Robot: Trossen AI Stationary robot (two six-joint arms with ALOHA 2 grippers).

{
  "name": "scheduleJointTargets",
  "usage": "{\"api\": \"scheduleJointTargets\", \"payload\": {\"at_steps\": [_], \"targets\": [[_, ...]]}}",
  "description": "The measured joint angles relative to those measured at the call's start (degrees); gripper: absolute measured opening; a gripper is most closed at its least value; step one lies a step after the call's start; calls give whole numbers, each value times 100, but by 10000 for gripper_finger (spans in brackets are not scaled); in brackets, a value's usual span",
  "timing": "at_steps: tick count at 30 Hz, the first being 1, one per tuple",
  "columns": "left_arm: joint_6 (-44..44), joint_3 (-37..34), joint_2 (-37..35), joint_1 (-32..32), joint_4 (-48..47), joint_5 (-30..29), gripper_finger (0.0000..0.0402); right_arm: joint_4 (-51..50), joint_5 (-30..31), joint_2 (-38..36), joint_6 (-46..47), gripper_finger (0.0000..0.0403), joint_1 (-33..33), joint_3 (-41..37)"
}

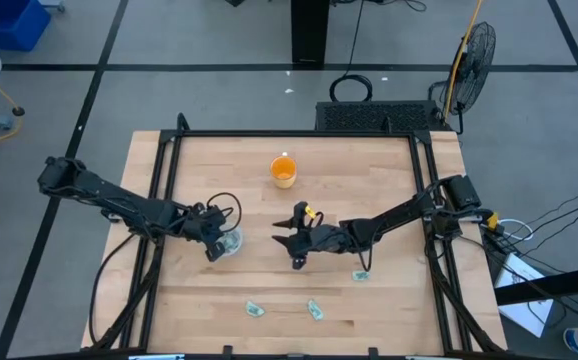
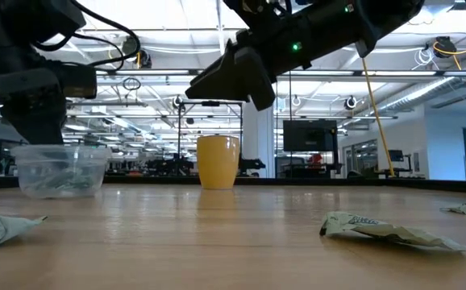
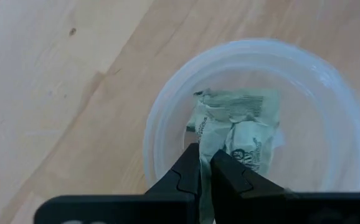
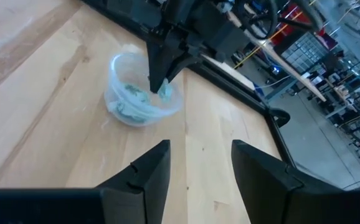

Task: Pick and place Stevia / Truvia into bins
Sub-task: Put the stevia packet into the container

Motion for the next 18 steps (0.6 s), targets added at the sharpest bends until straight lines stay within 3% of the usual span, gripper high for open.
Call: {"api": "scheduleJointTargets", "payload": {"at_steps": [9, 15, 18], "targets": [[321, 0, 0, 0, 376, 1, 27, -281, -2, -254, 163, 165, 321, 0], [624, 0, -4, 0, 452, 70, 30, -1590, -4, -798, 1670, 167, 704, 3], [741, 0, -4, 0, 452, 74, 54, -2474, 0, -931, 2486, 172, 910, 3]]}}
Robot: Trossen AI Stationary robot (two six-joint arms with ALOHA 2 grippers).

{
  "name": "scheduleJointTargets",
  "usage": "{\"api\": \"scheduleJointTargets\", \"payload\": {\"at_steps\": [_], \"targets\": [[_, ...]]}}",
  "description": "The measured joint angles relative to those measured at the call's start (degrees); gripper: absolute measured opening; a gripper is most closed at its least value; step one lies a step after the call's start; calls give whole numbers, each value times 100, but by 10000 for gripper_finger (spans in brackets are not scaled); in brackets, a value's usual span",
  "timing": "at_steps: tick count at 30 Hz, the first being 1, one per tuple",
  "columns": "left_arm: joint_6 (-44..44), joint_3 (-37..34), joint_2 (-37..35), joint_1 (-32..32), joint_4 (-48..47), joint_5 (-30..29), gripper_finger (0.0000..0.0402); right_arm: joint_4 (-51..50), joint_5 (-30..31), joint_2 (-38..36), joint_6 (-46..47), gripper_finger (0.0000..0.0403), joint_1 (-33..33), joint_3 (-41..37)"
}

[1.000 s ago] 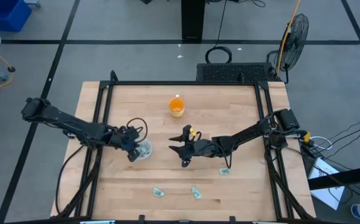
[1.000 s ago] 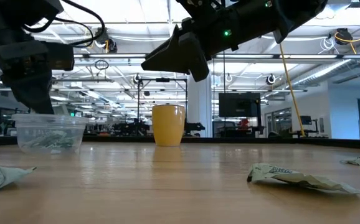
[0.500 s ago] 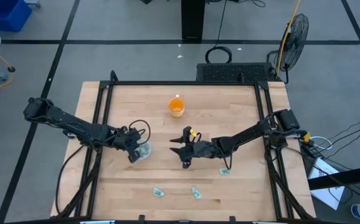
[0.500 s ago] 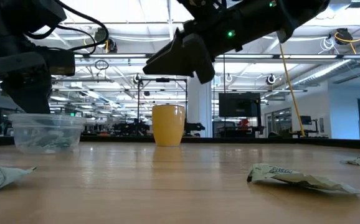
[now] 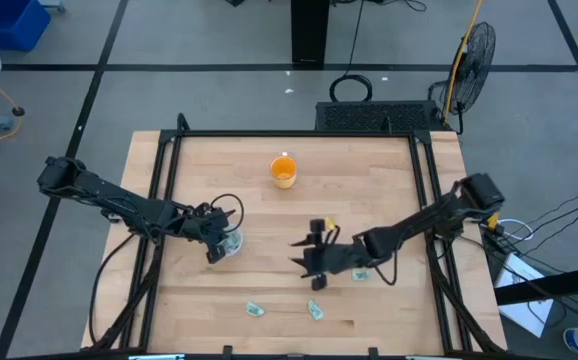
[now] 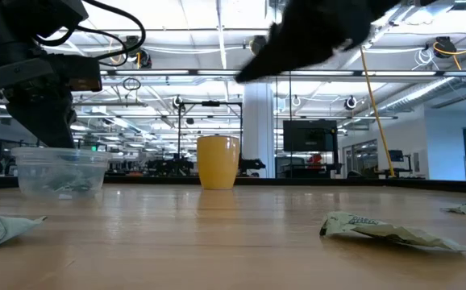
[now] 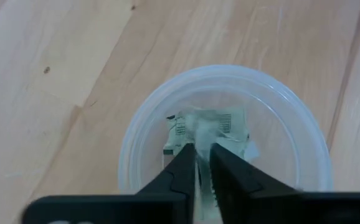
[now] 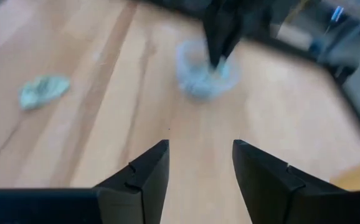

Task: Pick and place Stevia / Truvia into bins
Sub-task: Put the stevia packet into the container, then put the right stevia packet into the container

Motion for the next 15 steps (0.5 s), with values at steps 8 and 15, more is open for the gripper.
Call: {"api": "scheduleJointTargets", "payload": {"at_steps": [8, 15], "targets": [[173, 0, 0, 0, 12, -169, 160, -1679, -2, -13, 1520, 194, 571, 0], [235, -2, 0, 0, 348, -177, 187, -3234, -182, -17, 3571, 200, 1063, 0]]}}
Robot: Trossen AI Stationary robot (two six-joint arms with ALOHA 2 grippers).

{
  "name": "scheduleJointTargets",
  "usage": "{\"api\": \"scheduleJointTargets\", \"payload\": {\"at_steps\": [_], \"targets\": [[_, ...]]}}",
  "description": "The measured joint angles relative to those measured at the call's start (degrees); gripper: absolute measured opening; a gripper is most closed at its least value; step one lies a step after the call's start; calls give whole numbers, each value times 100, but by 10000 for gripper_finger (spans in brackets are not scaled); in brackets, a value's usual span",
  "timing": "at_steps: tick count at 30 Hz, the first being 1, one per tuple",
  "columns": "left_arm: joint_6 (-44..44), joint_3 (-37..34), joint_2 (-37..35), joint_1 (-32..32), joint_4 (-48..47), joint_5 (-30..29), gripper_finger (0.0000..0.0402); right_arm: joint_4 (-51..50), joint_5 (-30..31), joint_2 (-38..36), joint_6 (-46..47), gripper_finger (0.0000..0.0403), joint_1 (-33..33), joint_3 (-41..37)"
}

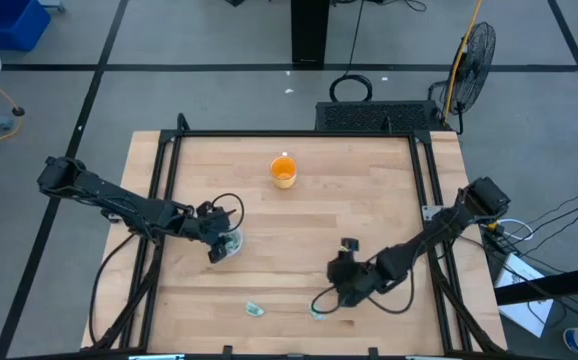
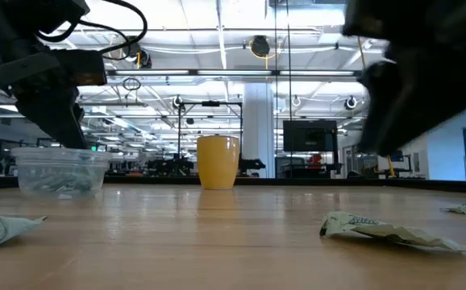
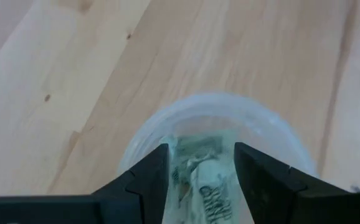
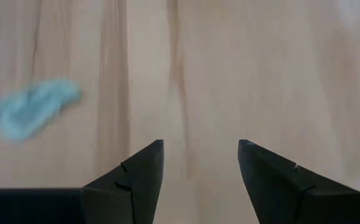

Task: Pick and place Stevia / Truvia into bins
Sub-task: Put the right stevia packet into the container

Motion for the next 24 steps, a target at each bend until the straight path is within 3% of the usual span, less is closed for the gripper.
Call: {"api": "scheduleJointTargets", "payload": {"at_steps": [5, 10, 18, 24], "targets": [[118, 0, -68, 0, 382, 5, 175, -1025, -465, 0, 1309, 198, 344, 0], [127, 0, -302, 0, 755, 7, 158, -1154, -907, 0, 2035, 197, 621, 0], [513, 0, -661, 0, 1604, 1, 141, -1181, -629, 0, 2181, 197, 786, -348], [548, 0, -748, 0, 1905, 1, 140, -614, -670, -37, 2365, 196, 768, -994]]}}
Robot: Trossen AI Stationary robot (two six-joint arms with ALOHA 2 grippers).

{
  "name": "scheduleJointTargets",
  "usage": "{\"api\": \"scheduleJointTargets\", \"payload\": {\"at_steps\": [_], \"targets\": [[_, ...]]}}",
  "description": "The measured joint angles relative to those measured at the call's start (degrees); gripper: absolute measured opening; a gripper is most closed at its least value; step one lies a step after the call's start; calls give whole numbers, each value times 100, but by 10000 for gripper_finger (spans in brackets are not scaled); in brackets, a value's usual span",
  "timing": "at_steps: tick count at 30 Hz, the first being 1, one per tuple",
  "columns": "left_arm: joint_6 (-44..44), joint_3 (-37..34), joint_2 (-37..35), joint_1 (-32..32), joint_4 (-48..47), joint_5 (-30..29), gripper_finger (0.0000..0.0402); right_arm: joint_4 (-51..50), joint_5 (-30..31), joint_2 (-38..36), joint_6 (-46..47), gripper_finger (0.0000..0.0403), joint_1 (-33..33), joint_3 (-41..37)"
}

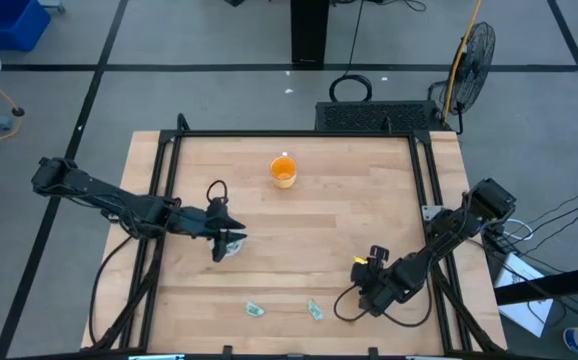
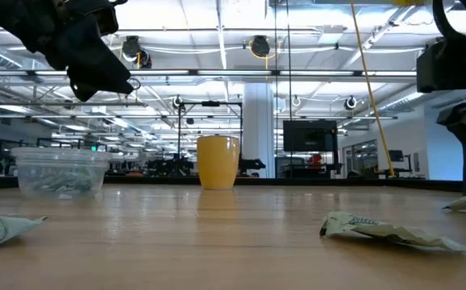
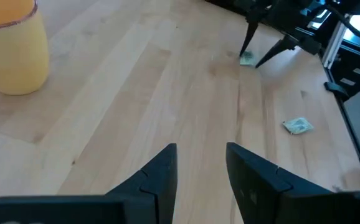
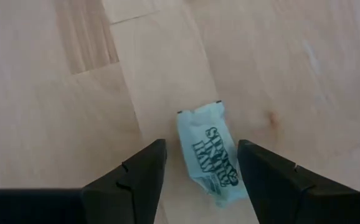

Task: Pick and place Stevia / Truvia into bins
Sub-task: Put the right stevia packet into the container

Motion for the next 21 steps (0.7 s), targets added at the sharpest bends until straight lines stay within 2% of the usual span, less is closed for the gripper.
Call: {"api": "scheduleJointTargets", "payload": {"at_steps": [3, 6, 16, 19, 21], "targets": [[14, 0, 18, 1, -6, -2, 140, 248, -111, 2, -4, 190, -5, -183], [17, 0, 22, 0, -9, -2, 140, 381, -146, 3, -46, 165, 1, -232], [27, 0, 22, 0, -10, -152, 141, 805, -183, 15, -321, 26, -144, -239], [25, 0, 22, 0, -10, -174, 141, 1165, 84, -104, -661, 6, -196, -264], [25, 0, 22, 0, -10, -199, 141, 1526, 753, -206, -1048, 9, -274, -286]]}}
